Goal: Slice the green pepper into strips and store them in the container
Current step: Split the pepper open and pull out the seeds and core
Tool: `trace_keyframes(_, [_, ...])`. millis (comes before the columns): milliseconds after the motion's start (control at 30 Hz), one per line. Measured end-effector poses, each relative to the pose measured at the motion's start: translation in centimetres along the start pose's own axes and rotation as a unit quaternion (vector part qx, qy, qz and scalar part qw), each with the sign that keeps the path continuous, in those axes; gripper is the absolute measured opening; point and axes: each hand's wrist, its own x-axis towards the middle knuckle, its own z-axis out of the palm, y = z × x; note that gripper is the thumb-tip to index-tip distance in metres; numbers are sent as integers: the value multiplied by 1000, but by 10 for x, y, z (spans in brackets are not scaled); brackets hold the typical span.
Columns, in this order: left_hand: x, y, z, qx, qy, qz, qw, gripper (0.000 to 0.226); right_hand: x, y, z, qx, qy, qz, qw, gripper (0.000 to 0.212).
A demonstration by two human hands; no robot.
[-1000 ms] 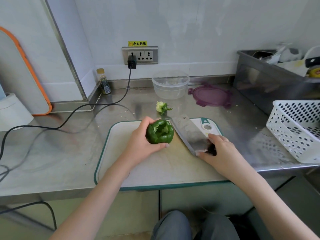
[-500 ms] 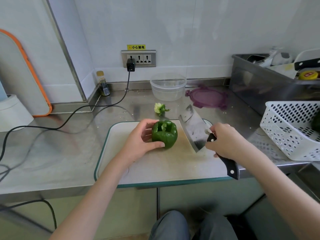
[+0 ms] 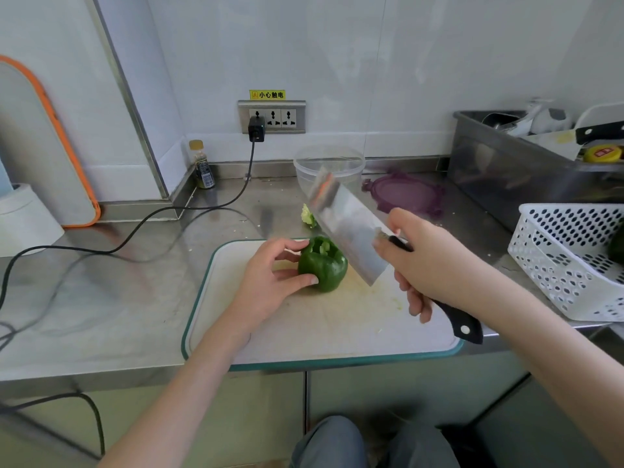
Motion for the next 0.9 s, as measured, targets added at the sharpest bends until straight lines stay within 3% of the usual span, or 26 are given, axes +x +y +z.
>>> trace_keyframes(300, [-2,8,1,10,2,2,1000,48,-1,-7,11,-108,-19,-8,994,29])
trace_keyframes(433, [-3,9,1,27,-3,8,1000,47,1,-13,14,-170,-26,-2,985,17])
trace_keyframes(633, [-1,7,0,59,-5,24,998,49,3,-19,22,-257,-33,-16,966,17])
trace_keyframes(900, [-2,9,-1,69,-15,28,997,46,5,-19,22,-191,-59,1,980,20])
